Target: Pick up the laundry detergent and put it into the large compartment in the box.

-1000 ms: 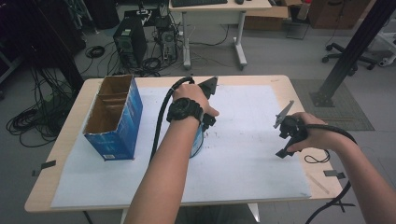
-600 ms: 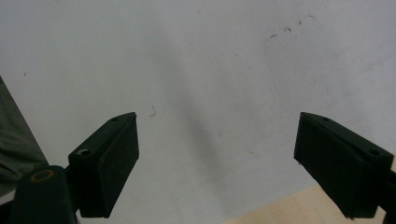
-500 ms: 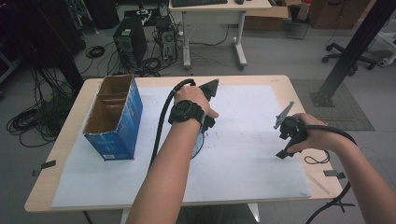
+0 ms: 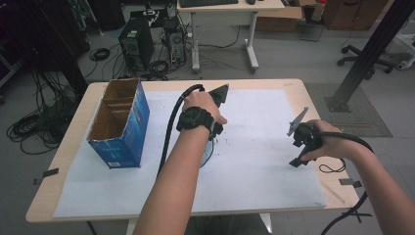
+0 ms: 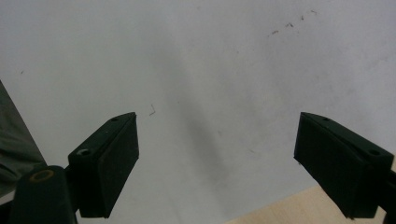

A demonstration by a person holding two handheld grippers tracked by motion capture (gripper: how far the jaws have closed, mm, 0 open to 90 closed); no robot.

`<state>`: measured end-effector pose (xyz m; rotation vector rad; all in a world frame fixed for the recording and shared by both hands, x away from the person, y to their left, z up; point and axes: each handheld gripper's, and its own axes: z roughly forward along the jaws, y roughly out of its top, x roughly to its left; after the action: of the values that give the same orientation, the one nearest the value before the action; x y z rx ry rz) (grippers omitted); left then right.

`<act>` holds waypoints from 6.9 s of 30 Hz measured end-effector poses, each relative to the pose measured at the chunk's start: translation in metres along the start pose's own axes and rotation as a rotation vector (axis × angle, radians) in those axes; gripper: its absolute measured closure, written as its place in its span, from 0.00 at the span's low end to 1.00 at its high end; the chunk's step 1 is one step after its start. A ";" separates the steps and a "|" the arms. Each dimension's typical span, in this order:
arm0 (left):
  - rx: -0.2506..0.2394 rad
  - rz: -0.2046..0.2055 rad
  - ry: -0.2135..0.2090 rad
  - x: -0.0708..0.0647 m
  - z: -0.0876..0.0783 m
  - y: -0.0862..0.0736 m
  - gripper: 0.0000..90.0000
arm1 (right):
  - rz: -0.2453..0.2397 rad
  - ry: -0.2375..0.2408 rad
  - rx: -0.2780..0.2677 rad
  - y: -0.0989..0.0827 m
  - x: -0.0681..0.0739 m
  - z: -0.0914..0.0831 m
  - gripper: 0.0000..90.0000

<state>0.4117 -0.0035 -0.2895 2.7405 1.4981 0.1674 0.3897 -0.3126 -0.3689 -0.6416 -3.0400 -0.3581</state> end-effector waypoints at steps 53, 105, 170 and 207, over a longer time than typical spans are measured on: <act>0.022 -0.023 -0.055 0.009 -0.003 0.000 0.42 | -0.003 -0.001 0.011 0.004 0.001 -0.002 0.15; 0.007 -0.028 -0.068 0.031 -0.098 -0.008 0.42 | -0.020 -0.007 -0.008 0.022 0.004 -0.023 0.16; -0.023 -0.121 -0.045 0.066 -0.165 -0.015 0.42 | -0.017 -0.003 -0.017 0.025 -0.001 -0.033 0.16; -0.058 -0.312 -0.023 0.138 -0.169 -0.050 0.42 | -0.009 0.011 0.010 0.031 -0.003 -0.024 0.16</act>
<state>0.4264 0.1332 -0.1128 2.4159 1.8543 0.1698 0.4046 -0.2915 -0.3384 -0.6241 -3.0329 -0.3458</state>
